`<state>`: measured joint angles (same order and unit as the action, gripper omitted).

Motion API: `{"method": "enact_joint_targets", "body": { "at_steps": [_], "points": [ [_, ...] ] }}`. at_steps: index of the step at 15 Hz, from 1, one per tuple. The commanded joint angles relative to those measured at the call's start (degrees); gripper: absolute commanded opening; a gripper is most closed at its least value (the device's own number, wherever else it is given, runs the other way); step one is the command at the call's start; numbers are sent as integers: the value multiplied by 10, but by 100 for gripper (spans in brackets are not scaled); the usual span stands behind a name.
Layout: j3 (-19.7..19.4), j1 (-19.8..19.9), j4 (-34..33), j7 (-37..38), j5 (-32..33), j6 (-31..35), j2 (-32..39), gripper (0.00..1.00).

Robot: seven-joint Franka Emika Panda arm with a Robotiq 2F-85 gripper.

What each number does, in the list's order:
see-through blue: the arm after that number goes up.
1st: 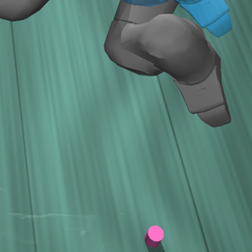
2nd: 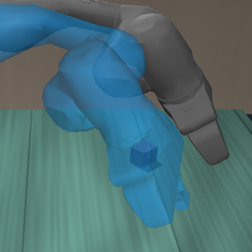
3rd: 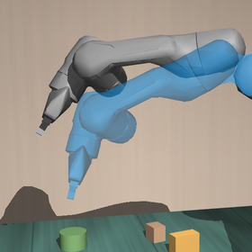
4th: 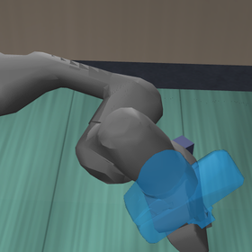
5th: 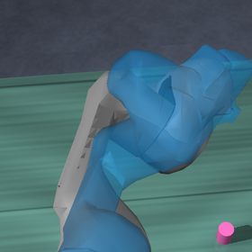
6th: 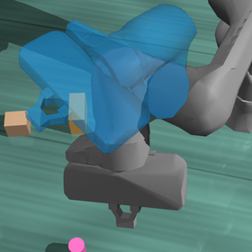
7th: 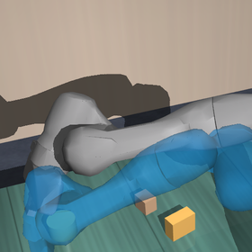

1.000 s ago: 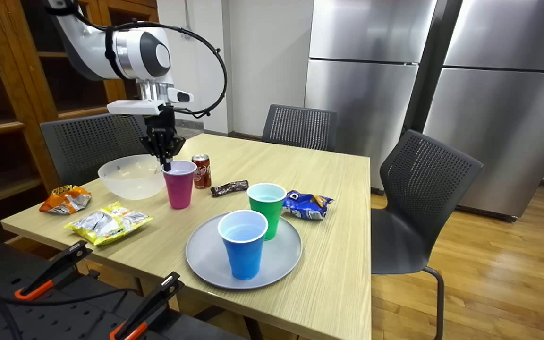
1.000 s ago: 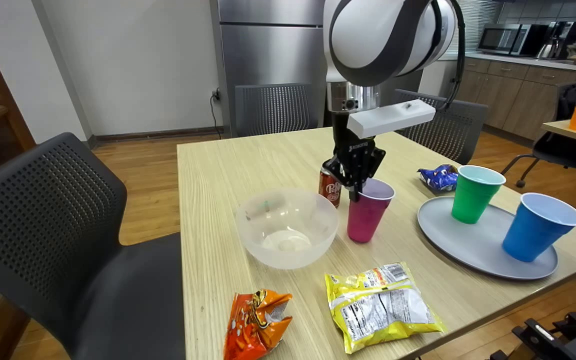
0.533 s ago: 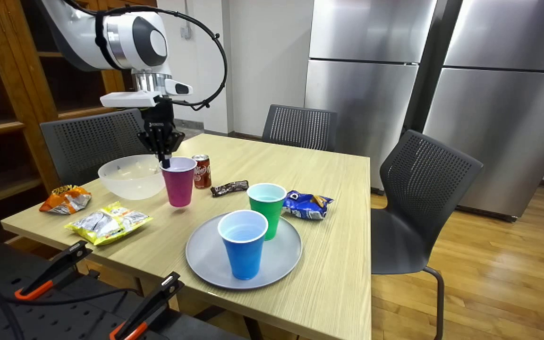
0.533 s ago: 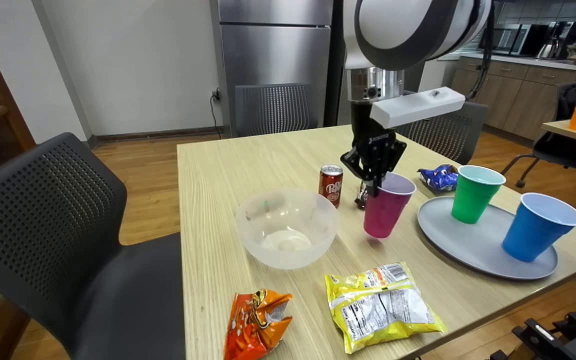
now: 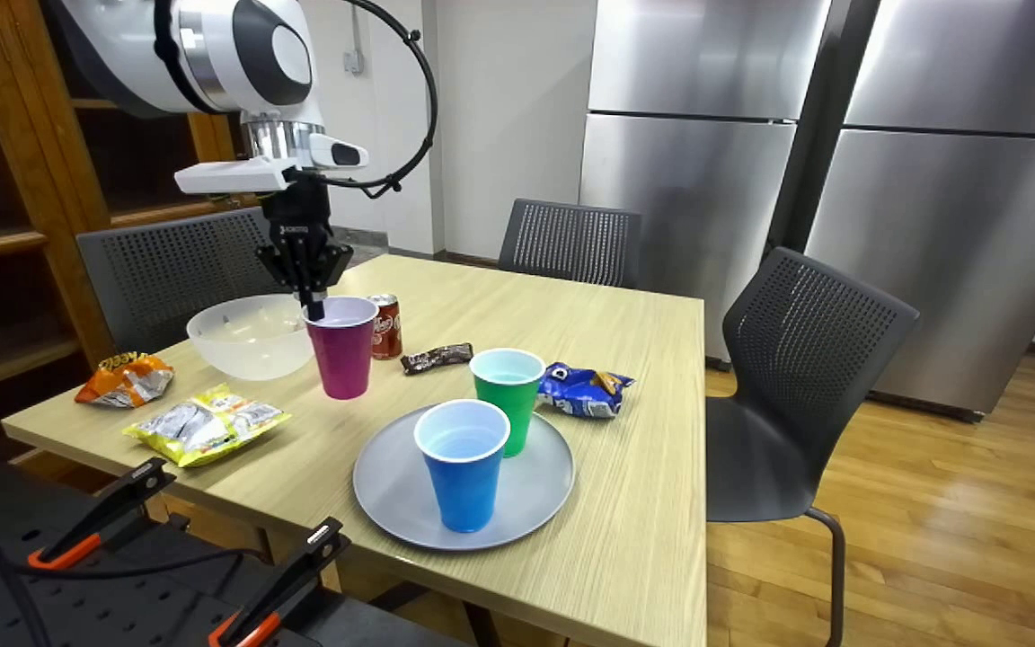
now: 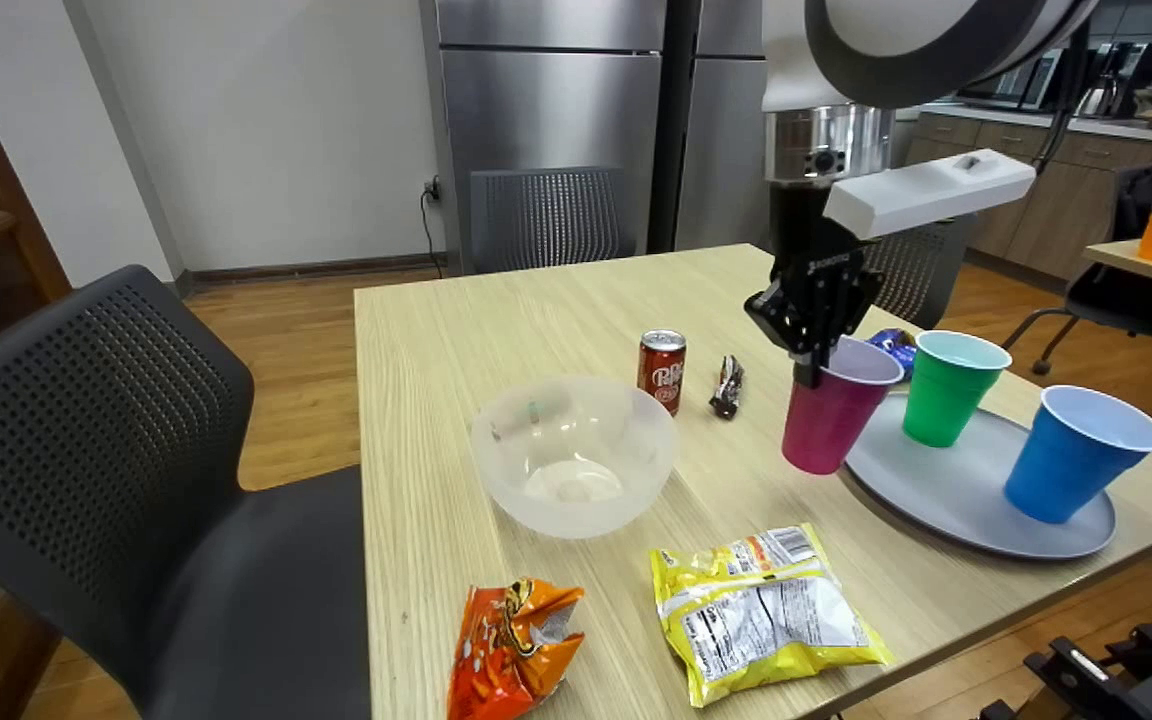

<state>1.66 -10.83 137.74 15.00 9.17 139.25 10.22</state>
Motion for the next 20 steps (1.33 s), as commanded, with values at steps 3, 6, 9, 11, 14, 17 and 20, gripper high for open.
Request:
{"method": "enact_joint_targets", "body": {
  "at_steps": [3,6,9,11,14,17,20],
  "points": [
    [-5,32,60,-6,17,11,-68,1],
    [-11,46,69,-7,22,8,-78,1],
    [-17,60,68,-12,26,3,-75,1],
    [-22,68,65,-13,31,1,-69,1],
    [-29,77,58,-15,40,-2,-60,1],
    [-35,84,52,-16,49,-6,-49,1],
    [-41,87,46,-14,59,-9,-38,1]
  ]
}}
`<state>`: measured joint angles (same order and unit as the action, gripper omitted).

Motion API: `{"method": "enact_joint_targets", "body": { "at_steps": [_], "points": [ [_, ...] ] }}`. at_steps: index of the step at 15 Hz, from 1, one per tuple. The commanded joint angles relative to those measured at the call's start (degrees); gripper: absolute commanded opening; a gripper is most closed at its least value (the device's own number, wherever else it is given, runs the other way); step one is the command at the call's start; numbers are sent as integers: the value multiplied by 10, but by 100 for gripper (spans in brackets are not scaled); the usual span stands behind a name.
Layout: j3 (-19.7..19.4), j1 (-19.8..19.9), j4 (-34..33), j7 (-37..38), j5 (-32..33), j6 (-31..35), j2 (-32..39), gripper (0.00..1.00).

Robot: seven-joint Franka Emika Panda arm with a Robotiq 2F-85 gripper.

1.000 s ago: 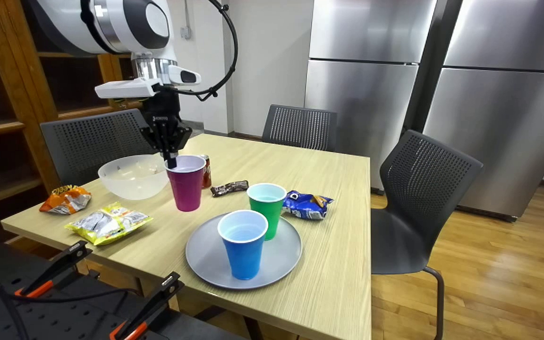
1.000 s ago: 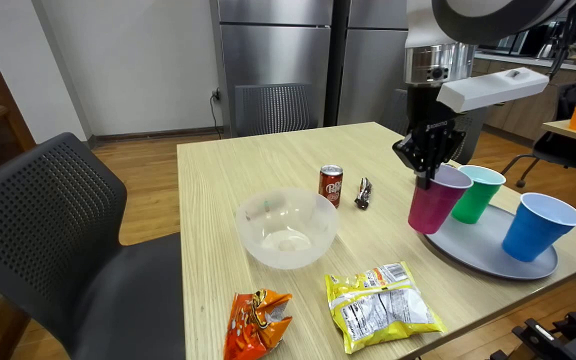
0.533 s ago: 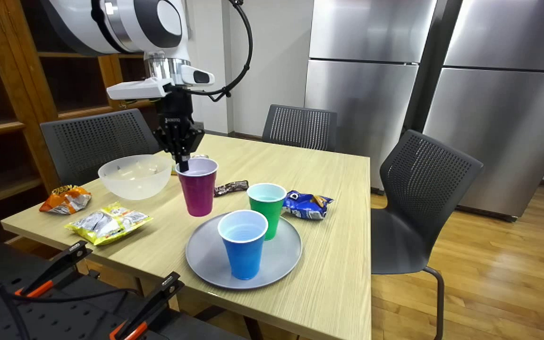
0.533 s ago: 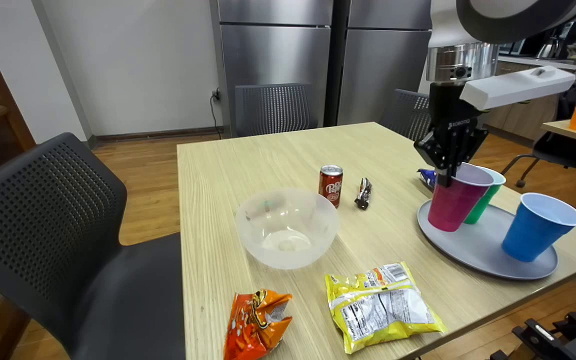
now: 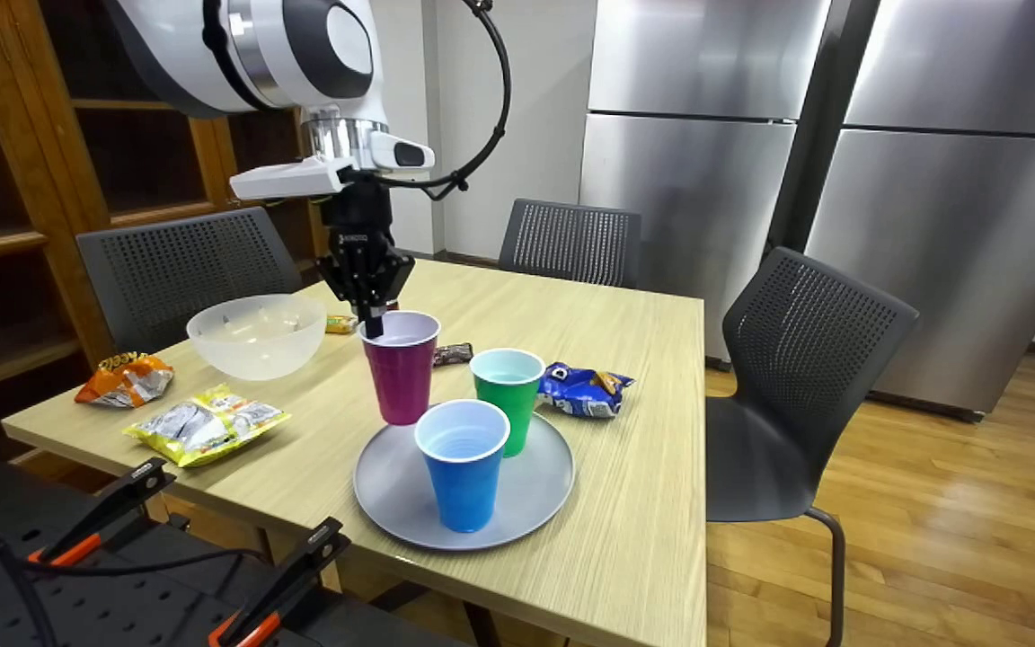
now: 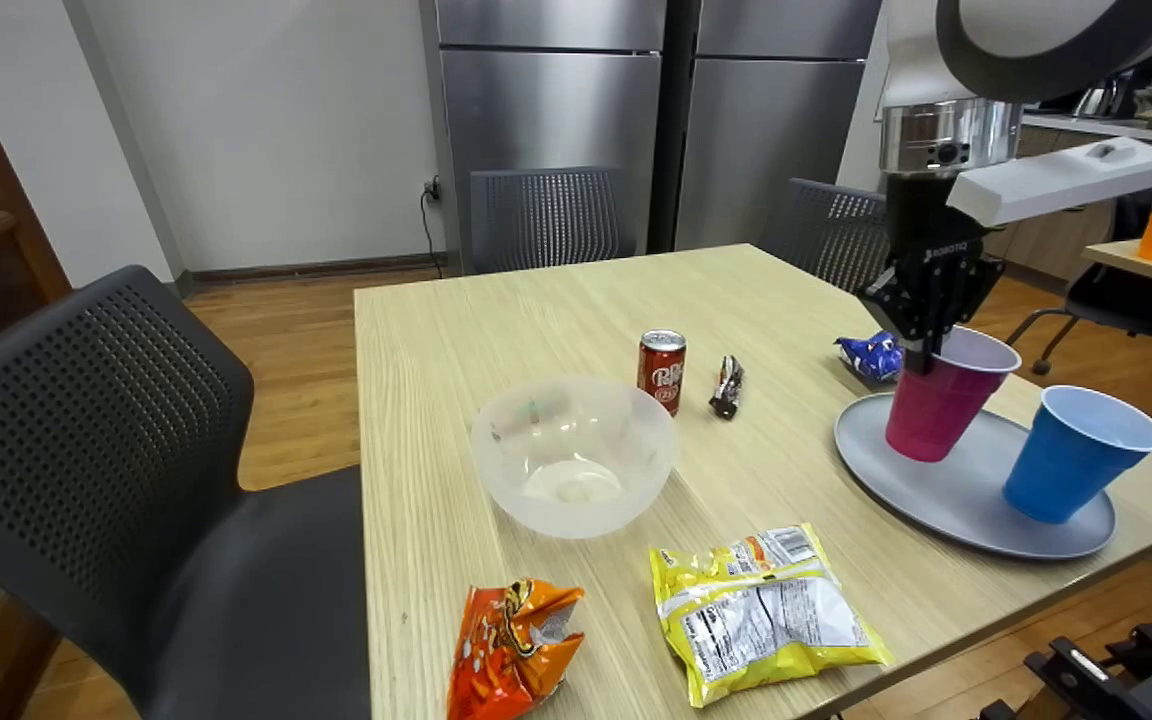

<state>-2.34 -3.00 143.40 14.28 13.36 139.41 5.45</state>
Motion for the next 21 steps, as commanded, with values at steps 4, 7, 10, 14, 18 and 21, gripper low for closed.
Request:
{"method": "enact_joint_targets", "body": {
  "at_steps": [4,7,10,14,18,21],
  "points": [
    [-8,11,-21,-5,23,-15,30,1],
    [-14,11,-31,-6,25,-18,44,1],
    [-18,9,-41,-4,28,-21,58,1],
    [-23,7,-56,-3,33,-25,77,1],
    [-24,4,-65,-4,34,-29,90,1],
    [-25,3,-67,-4,34,-32,96,1]
  ]
}}
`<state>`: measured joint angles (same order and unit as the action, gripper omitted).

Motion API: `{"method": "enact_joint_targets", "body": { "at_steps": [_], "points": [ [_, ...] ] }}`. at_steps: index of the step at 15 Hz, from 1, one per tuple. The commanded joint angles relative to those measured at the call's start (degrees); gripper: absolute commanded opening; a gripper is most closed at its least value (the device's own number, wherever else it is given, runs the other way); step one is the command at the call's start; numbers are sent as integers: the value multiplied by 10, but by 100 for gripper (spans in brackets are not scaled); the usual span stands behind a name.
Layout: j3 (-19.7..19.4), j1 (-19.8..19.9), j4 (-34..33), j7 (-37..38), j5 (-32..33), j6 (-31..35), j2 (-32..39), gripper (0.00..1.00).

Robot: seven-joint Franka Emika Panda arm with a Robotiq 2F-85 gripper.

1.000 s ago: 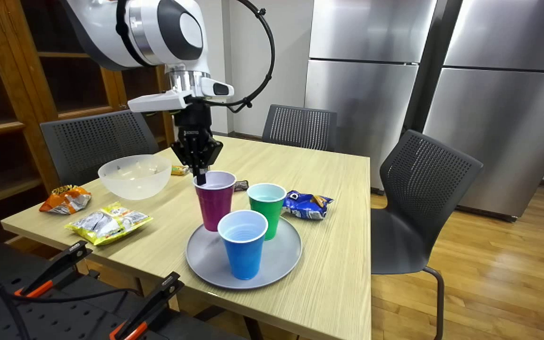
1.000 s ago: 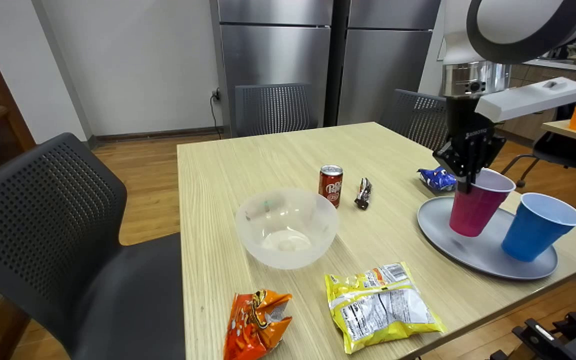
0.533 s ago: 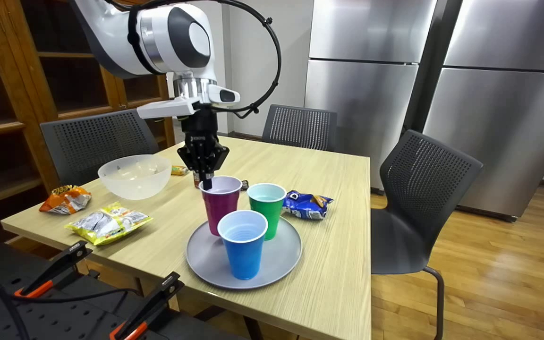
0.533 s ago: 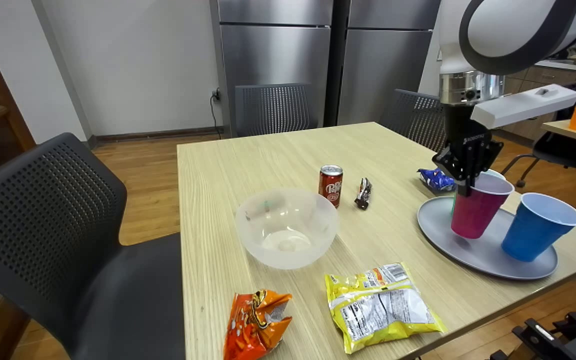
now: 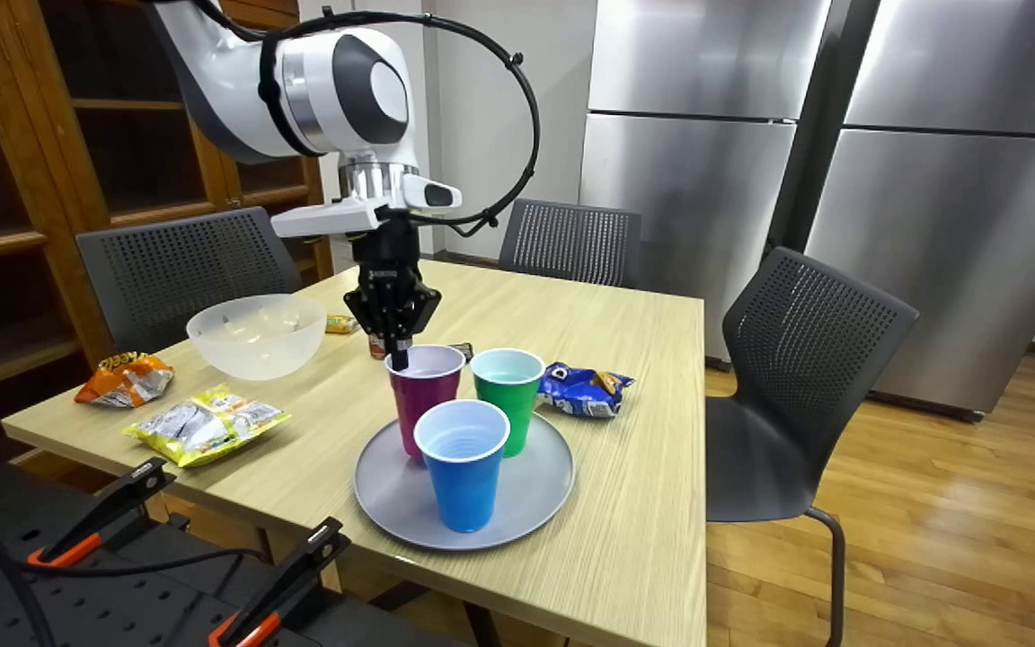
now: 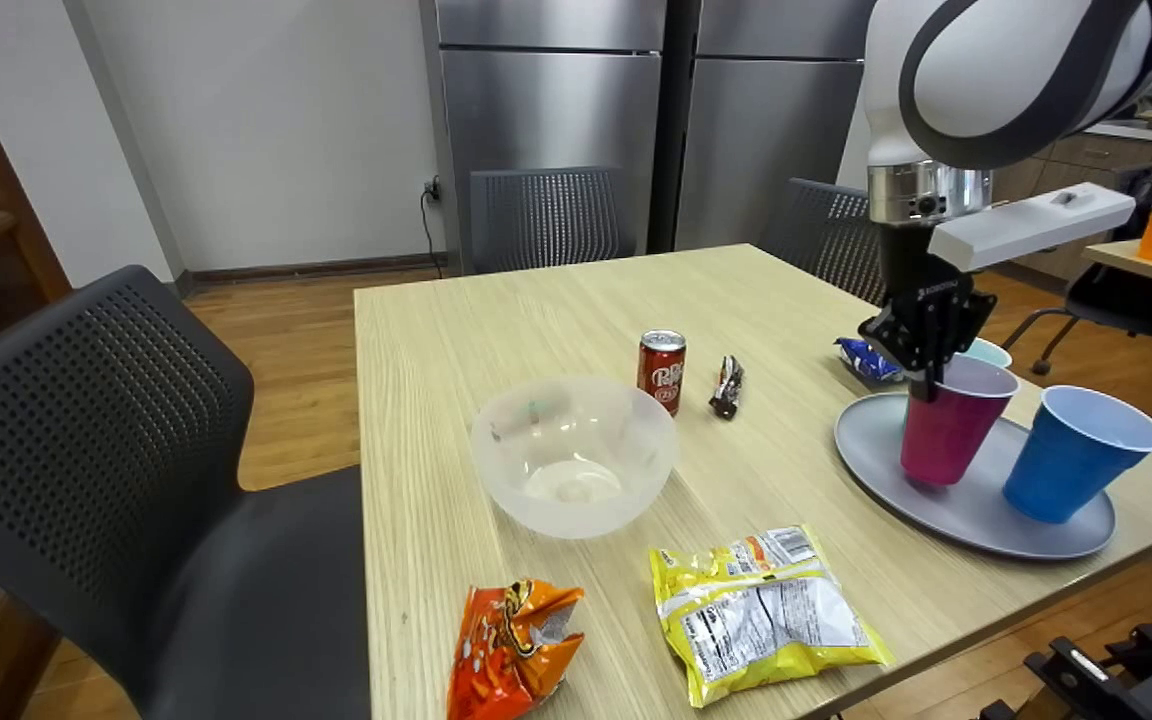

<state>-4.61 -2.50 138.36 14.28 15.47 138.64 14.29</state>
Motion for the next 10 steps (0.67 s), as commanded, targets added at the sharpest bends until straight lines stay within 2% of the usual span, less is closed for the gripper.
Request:
{"method": "enact_joint_targets", "body": {
  "at_steps": [1,10],
  "points": [
    [-3,-2,-17,-4,13,-25,9,1],
    [-3,-5,-23,-1,15,-29,22,1]
  ]
}}
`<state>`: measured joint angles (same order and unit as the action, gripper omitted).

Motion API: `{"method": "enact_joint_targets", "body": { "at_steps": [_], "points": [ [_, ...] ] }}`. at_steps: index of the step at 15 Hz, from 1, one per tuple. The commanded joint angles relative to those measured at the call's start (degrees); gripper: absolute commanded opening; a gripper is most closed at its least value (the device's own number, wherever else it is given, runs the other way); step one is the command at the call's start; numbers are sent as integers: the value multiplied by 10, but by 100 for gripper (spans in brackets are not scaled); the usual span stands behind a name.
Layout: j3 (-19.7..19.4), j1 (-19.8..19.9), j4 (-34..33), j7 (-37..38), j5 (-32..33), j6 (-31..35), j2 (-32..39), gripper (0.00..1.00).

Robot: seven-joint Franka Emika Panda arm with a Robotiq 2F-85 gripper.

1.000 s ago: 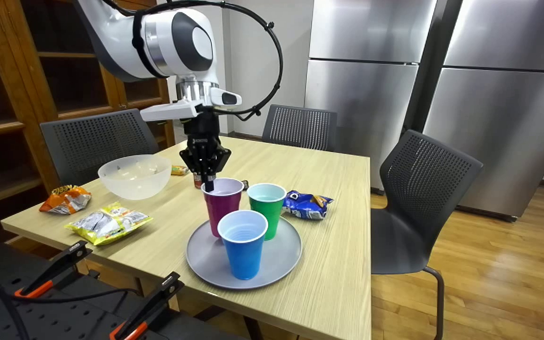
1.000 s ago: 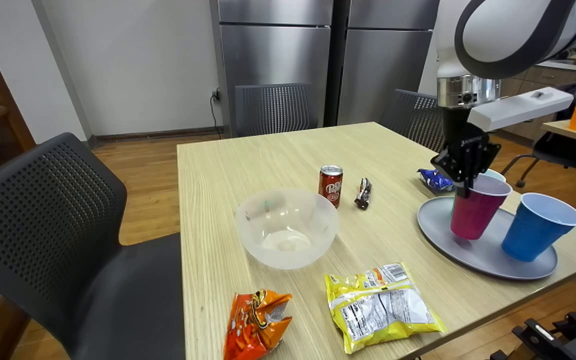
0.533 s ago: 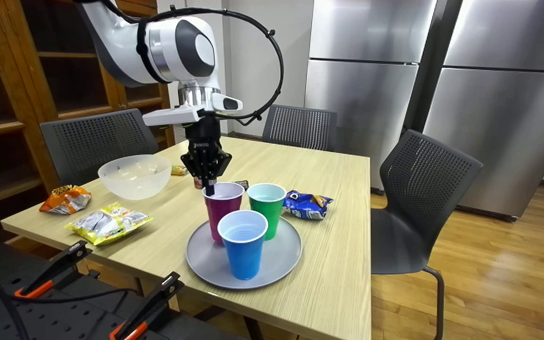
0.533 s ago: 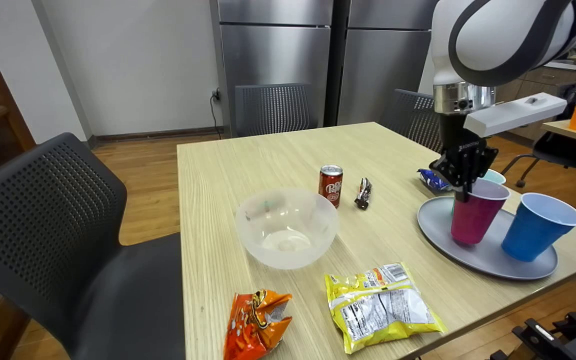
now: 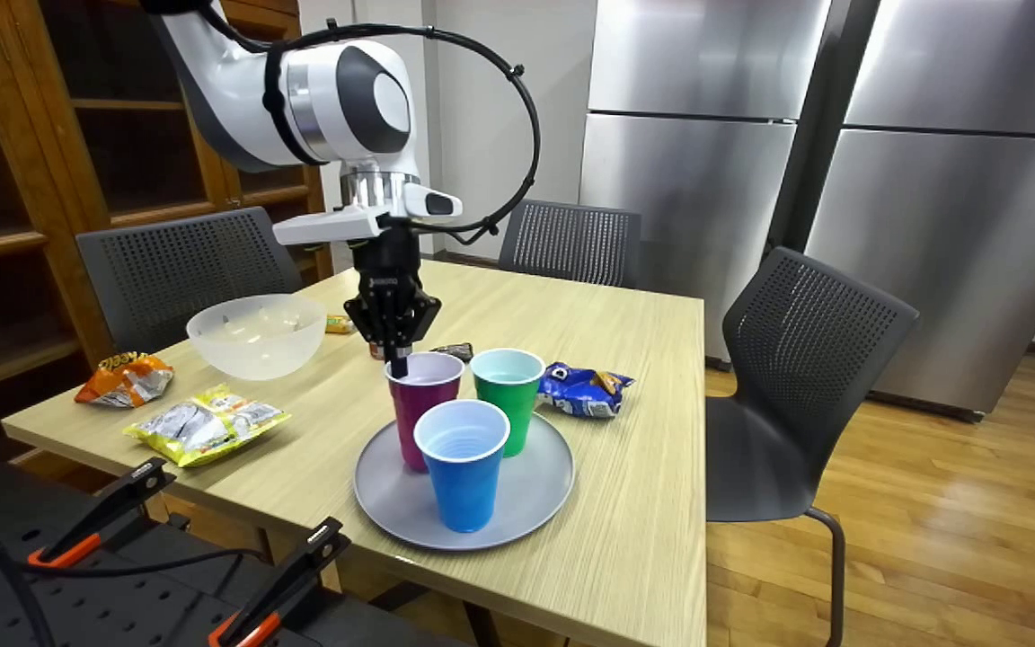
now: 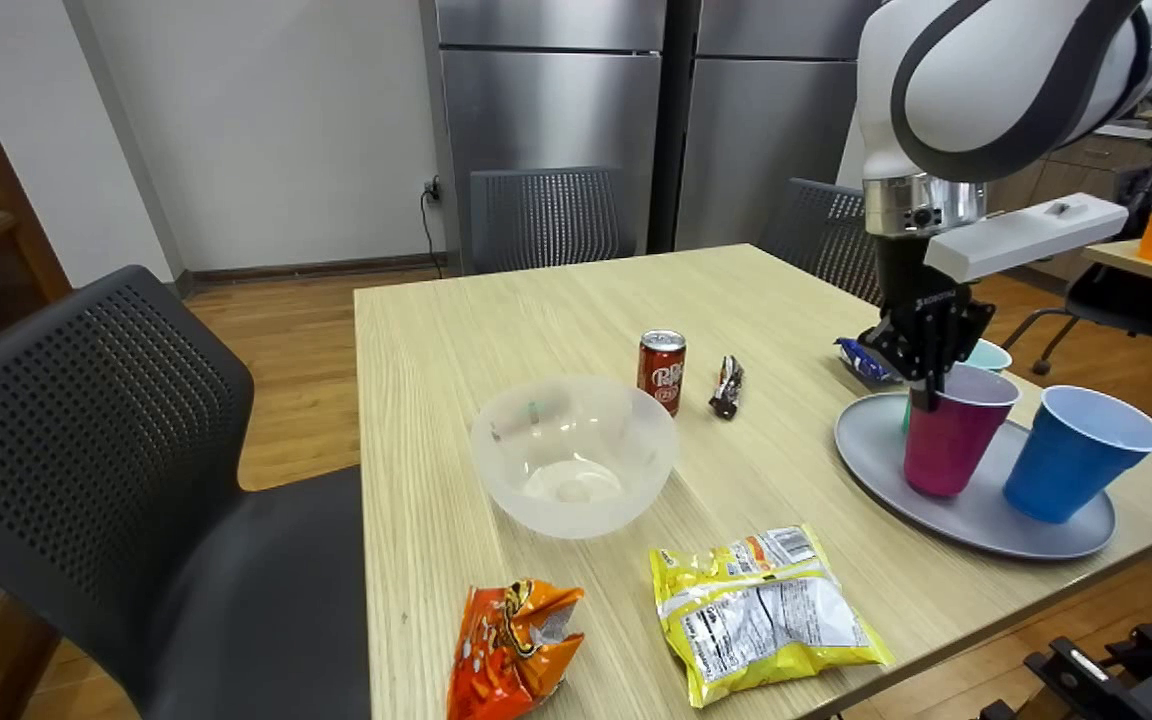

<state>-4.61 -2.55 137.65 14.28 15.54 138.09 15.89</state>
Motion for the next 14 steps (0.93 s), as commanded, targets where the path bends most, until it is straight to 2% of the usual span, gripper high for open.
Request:
{"method": "enact_joint_targets", "body": {
  "at_steps": [1,3,11,14],
  "points": [
    [-4,-5,-16,-1,14,-24,8,2],
    [-4,-6,-17,-1,14,-25,9,31],
    [0,-5,-8,-10,8,-23,-3,89],
    [4,-4,0,-22,1,-20,-18,100]
  ]
}}
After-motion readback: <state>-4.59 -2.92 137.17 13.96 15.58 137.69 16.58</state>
